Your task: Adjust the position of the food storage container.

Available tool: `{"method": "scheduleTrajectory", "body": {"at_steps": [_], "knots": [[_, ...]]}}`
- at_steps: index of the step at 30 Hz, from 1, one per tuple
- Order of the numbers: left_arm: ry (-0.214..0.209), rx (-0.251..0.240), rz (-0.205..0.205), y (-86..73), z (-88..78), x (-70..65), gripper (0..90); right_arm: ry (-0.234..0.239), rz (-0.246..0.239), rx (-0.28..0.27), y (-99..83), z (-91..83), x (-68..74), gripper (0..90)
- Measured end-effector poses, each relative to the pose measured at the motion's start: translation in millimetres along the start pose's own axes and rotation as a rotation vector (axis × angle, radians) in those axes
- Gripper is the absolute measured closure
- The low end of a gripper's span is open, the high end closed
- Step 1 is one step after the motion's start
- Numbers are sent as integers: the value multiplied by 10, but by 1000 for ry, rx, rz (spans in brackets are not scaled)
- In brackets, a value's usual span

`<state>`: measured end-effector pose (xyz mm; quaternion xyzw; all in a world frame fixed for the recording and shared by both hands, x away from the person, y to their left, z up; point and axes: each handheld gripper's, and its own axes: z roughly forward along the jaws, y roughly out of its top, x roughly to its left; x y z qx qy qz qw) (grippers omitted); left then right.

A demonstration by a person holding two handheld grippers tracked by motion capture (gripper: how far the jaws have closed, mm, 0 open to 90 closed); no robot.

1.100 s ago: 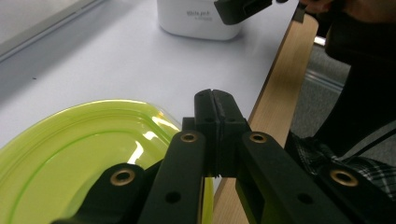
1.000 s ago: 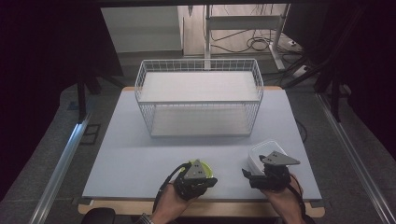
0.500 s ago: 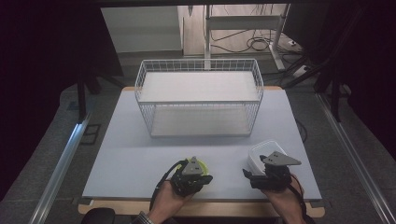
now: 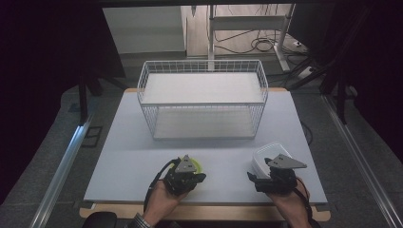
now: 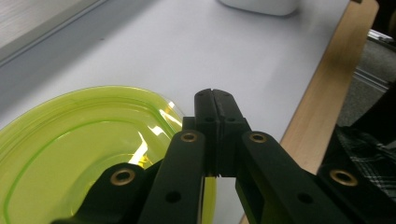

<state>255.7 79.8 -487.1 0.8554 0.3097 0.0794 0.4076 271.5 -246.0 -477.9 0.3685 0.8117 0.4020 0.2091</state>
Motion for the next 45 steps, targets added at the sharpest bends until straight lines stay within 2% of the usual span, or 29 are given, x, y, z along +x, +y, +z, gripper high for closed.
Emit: {"method": "scheduleTrajectory", "body": {"at_steps": [11, 45], "knots": [[52, -8, -25, -80, -105, 178, 900, 0, 2, -2, 0, -3, 0, 177], [218, -24, -156, -334, -460, 834, 900, 1, 8, -10, -1, -8, -5, 177]]}}
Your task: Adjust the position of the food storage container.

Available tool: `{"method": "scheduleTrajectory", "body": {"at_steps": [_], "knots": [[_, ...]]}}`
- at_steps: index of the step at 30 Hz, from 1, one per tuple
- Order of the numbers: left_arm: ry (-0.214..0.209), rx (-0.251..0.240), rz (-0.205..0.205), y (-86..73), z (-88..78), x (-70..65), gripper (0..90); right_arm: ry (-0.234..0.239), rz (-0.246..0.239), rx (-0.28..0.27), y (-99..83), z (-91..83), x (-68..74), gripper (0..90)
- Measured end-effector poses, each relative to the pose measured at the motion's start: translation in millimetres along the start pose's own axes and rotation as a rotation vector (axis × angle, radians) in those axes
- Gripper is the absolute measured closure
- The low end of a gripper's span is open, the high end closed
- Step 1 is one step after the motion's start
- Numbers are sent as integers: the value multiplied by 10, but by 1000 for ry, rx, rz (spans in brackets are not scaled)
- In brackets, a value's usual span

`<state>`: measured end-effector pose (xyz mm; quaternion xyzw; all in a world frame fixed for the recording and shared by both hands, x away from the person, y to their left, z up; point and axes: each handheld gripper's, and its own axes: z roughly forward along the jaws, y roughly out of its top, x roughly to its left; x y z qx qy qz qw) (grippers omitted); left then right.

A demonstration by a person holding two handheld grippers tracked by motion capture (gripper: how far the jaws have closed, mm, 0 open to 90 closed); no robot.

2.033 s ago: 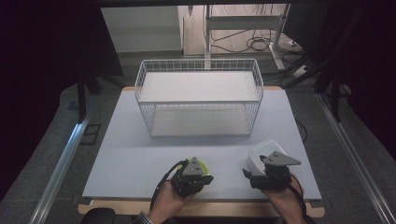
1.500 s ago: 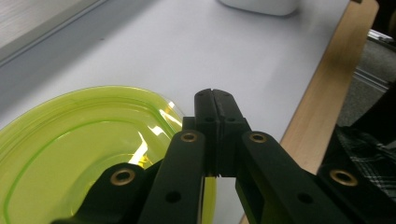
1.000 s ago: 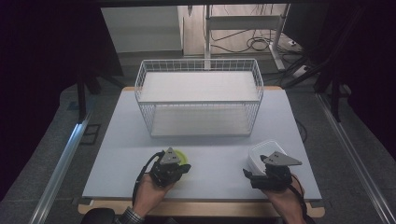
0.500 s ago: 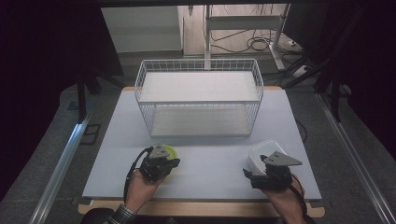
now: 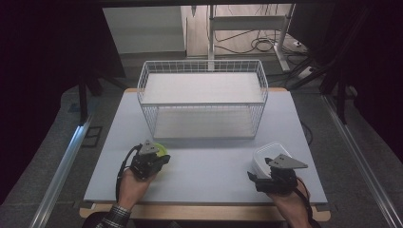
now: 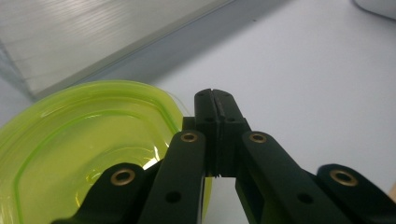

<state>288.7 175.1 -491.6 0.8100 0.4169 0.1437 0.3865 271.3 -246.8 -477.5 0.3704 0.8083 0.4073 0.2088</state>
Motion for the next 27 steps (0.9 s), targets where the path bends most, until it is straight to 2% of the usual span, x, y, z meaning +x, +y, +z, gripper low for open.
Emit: {"method": "scheduleTrajectory", "body": {"at_steps": [10, 11, 14, 20, 21, 23, 26, 27], "knots": [[59, 4, -35, -59, -95, 230, 900, 3, 2, 0, -1, 1, -1, 177], [69, 2, -50, -76, -113, 272, 900, 5, 3, 1, -2, 2, -2, 177], [71, -1, -60, -92, -130, 301, 900, 6, 3, 4, -3, 4, -5, 177], [60, -12, -52, -88, -131, 237, 900, 10, 12, -1, 2, -5, -9, 200], [56, -26, -35, -82, -136, 190, 900, 1, 18, -9, 9, -24, -18, 239], [45, -39, -29, -88, -135, 153, 900, 0, 18, -10, 11, -32, -27, 261], [19, -54, 0, -112, -115, 63, 855, -12, 34, -12, 16, -90, -117, 392], [19, -54, 0, -112, -115, 63, 845, -12, 34, -12, 16, -90, -117, 392]]}}
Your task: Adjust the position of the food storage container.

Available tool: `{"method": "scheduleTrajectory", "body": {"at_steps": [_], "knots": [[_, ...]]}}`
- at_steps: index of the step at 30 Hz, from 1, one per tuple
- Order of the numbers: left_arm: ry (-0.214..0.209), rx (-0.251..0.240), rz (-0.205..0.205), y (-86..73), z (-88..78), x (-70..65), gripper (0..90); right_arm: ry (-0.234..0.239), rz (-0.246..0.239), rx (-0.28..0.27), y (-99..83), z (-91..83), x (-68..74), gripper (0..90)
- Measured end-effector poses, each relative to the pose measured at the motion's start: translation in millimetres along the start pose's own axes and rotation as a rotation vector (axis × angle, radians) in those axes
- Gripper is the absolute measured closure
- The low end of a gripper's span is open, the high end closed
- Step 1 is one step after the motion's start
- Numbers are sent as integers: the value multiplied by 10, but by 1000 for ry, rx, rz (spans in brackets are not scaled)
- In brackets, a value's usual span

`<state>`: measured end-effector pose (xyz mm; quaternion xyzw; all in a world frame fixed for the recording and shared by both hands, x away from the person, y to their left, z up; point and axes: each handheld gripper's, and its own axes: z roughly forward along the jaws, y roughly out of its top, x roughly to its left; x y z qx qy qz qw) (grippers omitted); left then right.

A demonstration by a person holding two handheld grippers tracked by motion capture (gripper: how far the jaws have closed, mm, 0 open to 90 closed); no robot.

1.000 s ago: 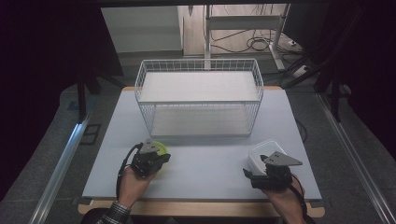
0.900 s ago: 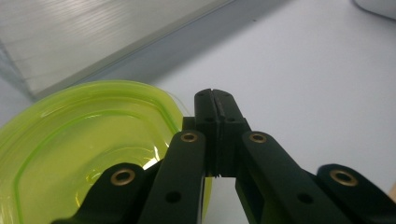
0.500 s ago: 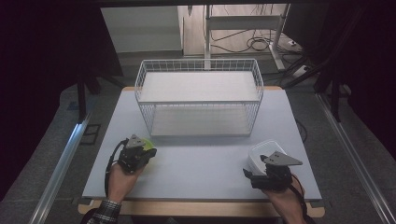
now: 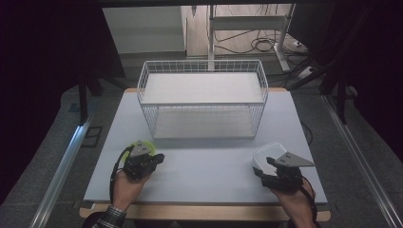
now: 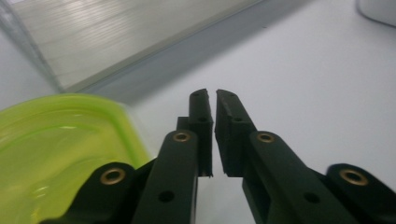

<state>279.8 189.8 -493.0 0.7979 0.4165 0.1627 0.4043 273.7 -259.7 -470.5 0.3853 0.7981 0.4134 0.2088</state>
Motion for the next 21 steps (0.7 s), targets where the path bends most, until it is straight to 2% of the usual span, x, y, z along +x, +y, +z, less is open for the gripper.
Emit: {"method": "scheduleTrajectory", "body": {"at_steps": [1, 3, 4, 5, 6, 7, 9, 10, 11, 12, 13, 14, 15, 19, 21], "knots": [[-9, -5, 9, -10, 10, -39, 835, -21, 15, -1, 1, -41, -78, 497], [-29, -10, 33, -26, 39, -130, 825, -31, 39, -4, 5, -82, -148, 581], [-29, -10, 33, -26, 39, -130, 824, -39, 49, -7, 8, -108, -188, 624], [-35, -12, 42, -28, 52, -164, 824, -39, 49, -7, 8, -108, -188, 624], [-46, -12, 53, -28, 68, -203, 822, -54, 54, -7, 11, -133, -226, 673], [-51, -11, 65, -28, 82, -231, 823, -86, 65, -1, 6, -177, -317, 763], [-64, 2, 85, -29, 112, -280, 823, -100, 74, 2, 0, -192, -361, 791], [-68, 6, 93, -31, 125, -294, 825, -129, 87, 1, -12, -216, -439, 851], [-74, 11, 97, -34, 142, -314, 825, -129, 87, 1, -12, -216, -439, 851], [-82, 20, 107, -41, 171, -342, 826, -166, 104, -4, -25, -251, -541, 884], [-82, 20, 107, -41, 171, -342, 828, -166, 104, -4, -25, -251, -541, 884], [-86, 26, 114, -43, 187, -359, 830, -202, 118, -6, -38, -280, -625, 889], [-86, 26, 114, -43, 187, -359, 830, -202, 118, -6, -38, -280, -625, 889], [-93, 29, 119, -48, 206, -372, 841, -275, 140, 14, -102, -303, -792, 890], [-96, 30, 119, -50, 215, -376, 846, -286, 146, 24, -121, -299, -828, 890]]}}
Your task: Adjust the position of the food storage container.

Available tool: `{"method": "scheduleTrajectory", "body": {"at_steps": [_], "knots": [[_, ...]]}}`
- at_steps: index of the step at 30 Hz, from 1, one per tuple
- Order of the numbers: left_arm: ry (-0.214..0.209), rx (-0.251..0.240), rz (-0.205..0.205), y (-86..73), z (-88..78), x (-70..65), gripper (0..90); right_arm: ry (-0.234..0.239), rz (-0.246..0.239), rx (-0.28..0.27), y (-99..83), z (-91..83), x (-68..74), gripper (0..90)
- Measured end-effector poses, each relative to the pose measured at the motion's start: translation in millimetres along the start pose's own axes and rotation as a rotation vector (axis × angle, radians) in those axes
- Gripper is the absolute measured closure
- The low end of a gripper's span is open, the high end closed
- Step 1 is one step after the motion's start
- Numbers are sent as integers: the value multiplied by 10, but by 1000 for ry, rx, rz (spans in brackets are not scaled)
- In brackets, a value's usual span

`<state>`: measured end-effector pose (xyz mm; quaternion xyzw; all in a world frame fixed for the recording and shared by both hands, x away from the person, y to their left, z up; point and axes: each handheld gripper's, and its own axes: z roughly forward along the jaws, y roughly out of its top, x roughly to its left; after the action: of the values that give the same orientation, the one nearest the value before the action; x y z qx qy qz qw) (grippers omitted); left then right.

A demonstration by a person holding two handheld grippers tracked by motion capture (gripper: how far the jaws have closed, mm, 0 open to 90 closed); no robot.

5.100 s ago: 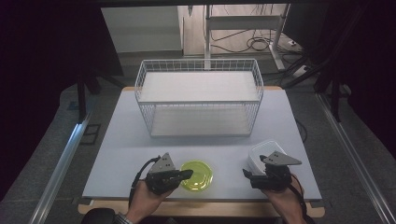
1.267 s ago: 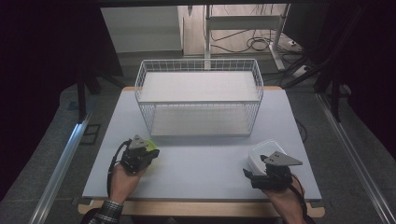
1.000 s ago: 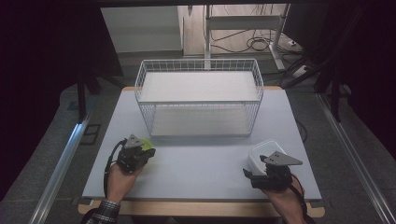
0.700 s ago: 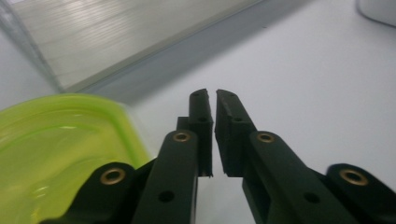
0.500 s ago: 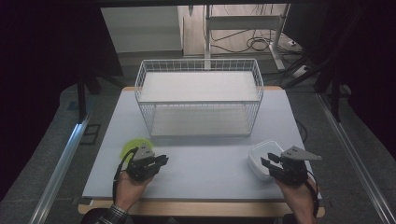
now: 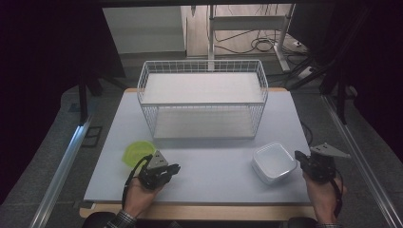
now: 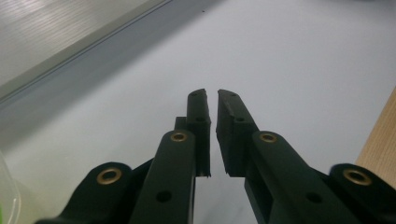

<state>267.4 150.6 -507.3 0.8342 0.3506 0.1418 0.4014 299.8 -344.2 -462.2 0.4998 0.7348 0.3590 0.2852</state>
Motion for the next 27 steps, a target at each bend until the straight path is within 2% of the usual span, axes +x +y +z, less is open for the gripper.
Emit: {"method": "scheduleTrajectory", "body": {"at_steps": [1, 5, 10, 16, 18, 27], "knots": [[-1, 4, 5, -1, 9, -5, 862, -12, 12, 15, -19, 24, -47, 891], [-3, 11, 11, -1, 21, -16, 891, -9, 29, 42, -46, 64, -90, 891], [-8, 15, 13, -1, 37, -27, 900, -2, 27, 71, -61, 102, -84, 891], [-16, 19, 9, 4, 50, -28, 900, 17, 39, 76, -71, 98, -82, 891], [-17, 19, 6, 5, 52, -28, 900, 43, 32, 88, -71, 114, -32, 891], [-22, 28, 3, 5, 80, -33, 900, 107, -6, 108, -44, 168, 159, 891]]}}
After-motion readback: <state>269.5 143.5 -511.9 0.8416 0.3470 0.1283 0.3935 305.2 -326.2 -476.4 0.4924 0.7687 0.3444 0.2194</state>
